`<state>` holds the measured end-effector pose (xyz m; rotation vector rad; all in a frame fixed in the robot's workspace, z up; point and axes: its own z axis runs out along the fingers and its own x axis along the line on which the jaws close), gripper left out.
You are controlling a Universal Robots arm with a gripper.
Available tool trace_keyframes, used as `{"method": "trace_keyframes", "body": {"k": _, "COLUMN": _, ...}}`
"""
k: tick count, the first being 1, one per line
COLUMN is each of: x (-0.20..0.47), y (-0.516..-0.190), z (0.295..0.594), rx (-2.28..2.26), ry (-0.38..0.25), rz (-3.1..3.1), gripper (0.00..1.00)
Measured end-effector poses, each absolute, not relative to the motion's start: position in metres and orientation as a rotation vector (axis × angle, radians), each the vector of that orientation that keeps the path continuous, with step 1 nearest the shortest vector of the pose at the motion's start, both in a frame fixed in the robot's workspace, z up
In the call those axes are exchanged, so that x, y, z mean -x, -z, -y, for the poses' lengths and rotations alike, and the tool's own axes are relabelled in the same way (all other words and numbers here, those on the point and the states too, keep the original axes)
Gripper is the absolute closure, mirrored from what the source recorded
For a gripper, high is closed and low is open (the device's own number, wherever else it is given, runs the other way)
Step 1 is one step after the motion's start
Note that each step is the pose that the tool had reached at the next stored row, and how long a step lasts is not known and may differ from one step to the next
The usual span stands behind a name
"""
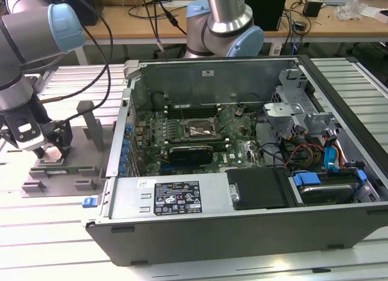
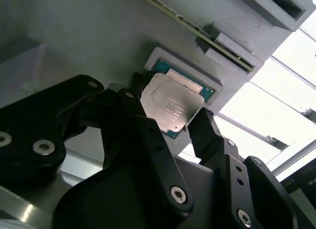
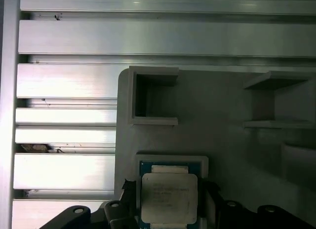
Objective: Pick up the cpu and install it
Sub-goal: 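Pick up the cpu and move it towards the insertion slot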
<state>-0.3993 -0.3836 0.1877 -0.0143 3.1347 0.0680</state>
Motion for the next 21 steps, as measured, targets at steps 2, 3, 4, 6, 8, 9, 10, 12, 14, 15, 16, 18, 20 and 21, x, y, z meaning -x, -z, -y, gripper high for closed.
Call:
{"method": "trace_keyframes", "body": {"k": 2, "x": 0.399, "y": -0.189, "z": 0.384, "rx": 0.014, "ry": -0.068, "rz": -3.135, "gripper": 0.36}}
{"method": "trace_keyframes", "body": {"k": 3, "x": 0.399, "y": -0.189, "z": 0.384, "rx": 0.014, "ry": -0.068, "rz": -3.135, "gripper": 0.36}}
{"method": "trace_keyframes", "body": {"k": 4, "x": 0.399, "y": -0.189, "z": 0.384, "rx": 0.014, "ry": -0.068, "rz": -3.135, "gripper": 0.45}}
{"method": "trace_keyframes", "body": {"k": 6, "x": 0.399, "y": -0.19, "z": 0.384, "rx": 0.014, "ry": -0.068, "rz": -3.135, "gripper": 0.45}}
{"method": "trace_keyframes", "body": {"k": 8, "x": 0.399, "y": -0.195, "z": 0.384, "rx": 0.014, "ry": -0.068, "rz": -3.135, "gripper": 0.45}}
{"method": "trace_keyframes", "body": {"k": 9, "x": 0.399, "y": -0.197, "z": 0.384, "rx": 0.014, "ry": -0.068, "rz": -3.135, "gripper": 0.45}}
{"method": "trace_keyframes", "body": {"k": 10, "x": 0.399, "y": -0.198, "z": 0.384, "rx": 0.014, "ry": -0.068, "rz": -3.134, "gripper": 0.45}}
{"method": "trace_keyframes", "body": {"k": 12, "x": 0.399, "y": -0.198, "z": 0.384, "rx": 0.014, "ry": -0.068, "rz": -3.135, "gripper": 0.45}}
{"method": "trace_keyframes", "body": {"k": 14, "x": 0.399, "y": -0.198, "z": 0.384, "rx": 0.014, "ry": -0.068, "rz": -3.135, "gripper": 0.45}}
{"method": "trace_keyframes", "body": {"k": 15, "x": 0.399, "y": -0.198, "z": 0.384, "rx": 0.014, "ry": -0.068, "rz": -3.135, "gripper": 0.45}}
{"method": "trace_keyframes", "body": {"k": 16, "x": 0.399, "y": -0.199, "z": 0.384, "rx": 0.014, "ry": -0.068, "rz": -3.135, "gripper": 0.45}}
{"method": "trace_keyframes", "body": {"k": 18, "x": 0.398, "y": -0.202, "z": 0.383, "rx": 0.014, "ry": -0.068, "rz": -3.135, "gripper": 0.45}}
{"method": "trace_keyframes", "body": {"k": 20, "x": 0.397, "y": -0.205, "z": 0.383, "rx": 0.014, "ry": -0.068, "rz": -3.136, "gripper": 0.45}}
{"method": "trace_keyframes", "body": {"k": 21, "x": 0.397, "y": -0.206, "z": 0.383, "rx": 0.014, "ry": -0.068, "rz": -3.136, "gripper": 0.45}}
